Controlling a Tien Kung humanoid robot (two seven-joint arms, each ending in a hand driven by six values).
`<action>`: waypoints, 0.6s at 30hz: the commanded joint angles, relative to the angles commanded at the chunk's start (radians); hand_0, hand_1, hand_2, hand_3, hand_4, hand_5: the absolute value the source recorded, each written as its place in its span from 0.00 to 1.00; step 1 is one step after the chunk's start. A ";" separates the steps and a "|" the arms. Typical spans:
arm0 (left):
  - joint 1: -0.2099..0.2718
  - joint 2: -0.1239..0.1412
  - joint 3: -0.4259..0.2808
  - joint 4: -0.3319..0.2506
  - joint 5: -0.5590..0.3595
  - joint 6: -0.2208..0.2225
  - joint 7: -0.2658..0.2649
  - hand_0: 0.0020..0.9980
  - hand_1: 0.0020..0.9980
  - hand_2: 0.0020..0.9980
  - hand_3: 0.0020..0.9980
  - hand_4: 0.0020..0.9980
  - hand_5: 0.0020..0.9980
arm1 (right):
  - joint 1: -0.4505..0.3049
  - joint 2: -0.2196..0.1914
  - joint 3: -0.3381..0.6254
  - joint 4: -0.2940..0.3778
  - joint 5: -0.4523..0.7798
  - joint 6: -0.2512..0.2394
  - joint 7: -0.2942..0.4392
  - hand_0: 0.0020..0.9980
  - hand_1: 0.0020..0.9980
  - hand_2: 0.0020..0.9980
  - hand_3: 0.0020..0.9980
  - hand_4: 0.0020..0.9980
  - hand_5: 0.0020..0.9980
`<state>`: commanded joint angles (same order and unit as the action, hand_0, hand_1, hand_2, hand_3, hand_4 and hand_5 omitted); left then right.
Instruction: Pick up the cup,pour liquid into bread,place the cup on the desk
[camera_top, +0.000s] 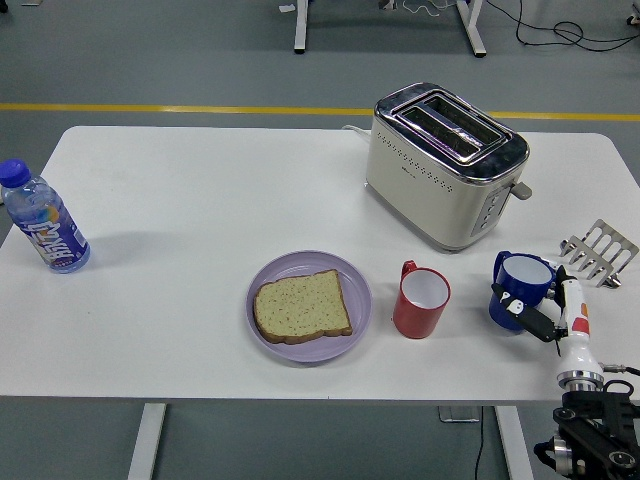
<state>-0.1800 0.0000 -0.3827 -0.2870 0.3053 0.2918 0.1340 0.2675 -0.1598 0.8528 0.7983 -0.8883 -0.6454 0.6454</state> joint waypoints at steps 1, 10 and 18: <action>0.000 0.000 0.002 0.000 -0.003 0.000 -0.001 0.68 0.68 0.70 0.54 0.25 1.00 | 0.003 0.001 -0.004 -0.003 0.001 0.000 0.000 0.29 0.27 0.43 0.45 0.68 0.11; -0.001 0.000 0.011 0.000 -0.020 0.001 -0.007 0.68 0.68 0.70 0.54 0.25 1.00 | 0.012 0.003 -0.011 -0.013 0.007 0.000 0.000 0.30 0.27 0.43 0.45 0.68 0.11; -0.002 0.000 0.013 0.000 -0.023 0.000 -0.008 0.68 0.68 0.70 0.54 0.25 1.00 | 0.007 0.001 -0.003 -0.005 -0.014 0.000 0.000 0.30 0.27 0.43 0.45 0.68 0.11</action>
<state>-0.1825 0.0000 -0.3697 -0.2873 0.2825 0.2918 0.1261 0.2745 -0.1591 0.8503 0.7932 -0.9025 -0.6454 0.6454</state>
